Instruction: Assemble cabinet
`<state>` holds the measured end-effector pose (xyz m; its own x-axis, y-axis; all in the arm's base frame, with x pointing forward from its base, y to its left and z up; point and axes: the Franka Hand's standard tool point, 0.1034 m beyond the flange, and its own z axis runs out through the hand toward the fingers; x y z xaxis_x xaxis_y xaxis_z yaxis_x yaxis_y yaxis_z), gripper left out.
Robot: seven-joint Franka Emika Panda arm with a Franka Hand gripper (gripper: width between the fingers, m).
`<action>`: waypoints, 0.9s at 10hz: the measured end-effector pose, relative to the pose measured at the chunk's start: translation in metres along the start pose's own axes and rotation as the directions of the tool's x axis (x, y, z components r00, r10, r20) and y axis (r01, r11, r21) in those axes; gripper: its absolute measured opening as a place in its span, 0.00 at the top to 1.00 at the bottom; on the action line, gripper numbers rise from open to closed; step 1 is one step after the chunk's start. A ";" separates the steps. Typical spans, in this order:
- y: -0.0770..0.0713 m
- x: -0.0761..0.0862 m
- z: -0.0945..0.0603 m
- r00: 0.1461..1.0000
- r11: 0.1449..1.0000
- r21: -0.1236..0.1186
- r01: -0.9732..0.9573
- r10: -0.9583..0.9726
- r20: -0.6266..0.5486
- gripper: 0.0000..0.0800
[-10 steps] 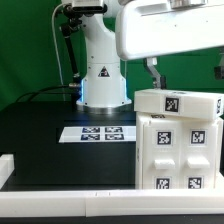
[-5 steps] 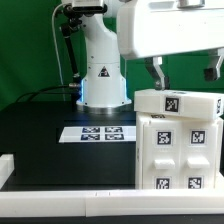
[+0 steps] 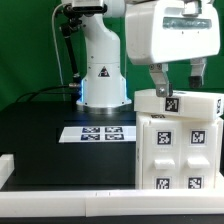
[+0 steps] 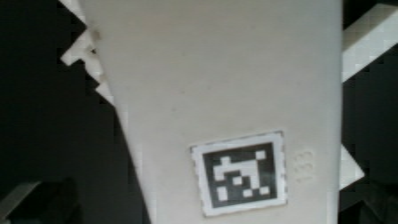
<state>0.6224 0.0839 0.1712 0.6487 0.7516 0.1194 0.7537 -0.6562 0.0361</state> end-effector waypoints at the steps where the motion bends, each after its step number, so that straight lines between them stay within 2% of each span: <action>1: 0.000 -0.003 0.002 0.999 0.999 0.002 0.044 -0.044 0.003 0.00; 4: -0.004 -0.012 0.013 1.000 1.000 0.010 -0.008 0.007 0.015 0.00; 6: -0.005 -0.012 0.013 0.999 0.999 0.010 -0.037 0.036 0.016 0.00; 8: -0.005 -0.012 0.013 0.999 0.999 0.009 -0.044 0.044 0.016 0.31; 9: -0.005 -0.013 0.013 0.998 0.998 0.009 -0.058 0.058 0.016 0.31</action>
Offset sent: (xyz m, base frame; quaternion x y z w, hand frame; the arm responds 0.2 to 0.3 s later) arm -0.0113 0.0030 -0.0172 0.0077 0.0143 0.0355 0.9992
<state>0.6122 0.0783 0.1567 0.6927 0.7136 0.1050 0.7159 -0.6979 0.0200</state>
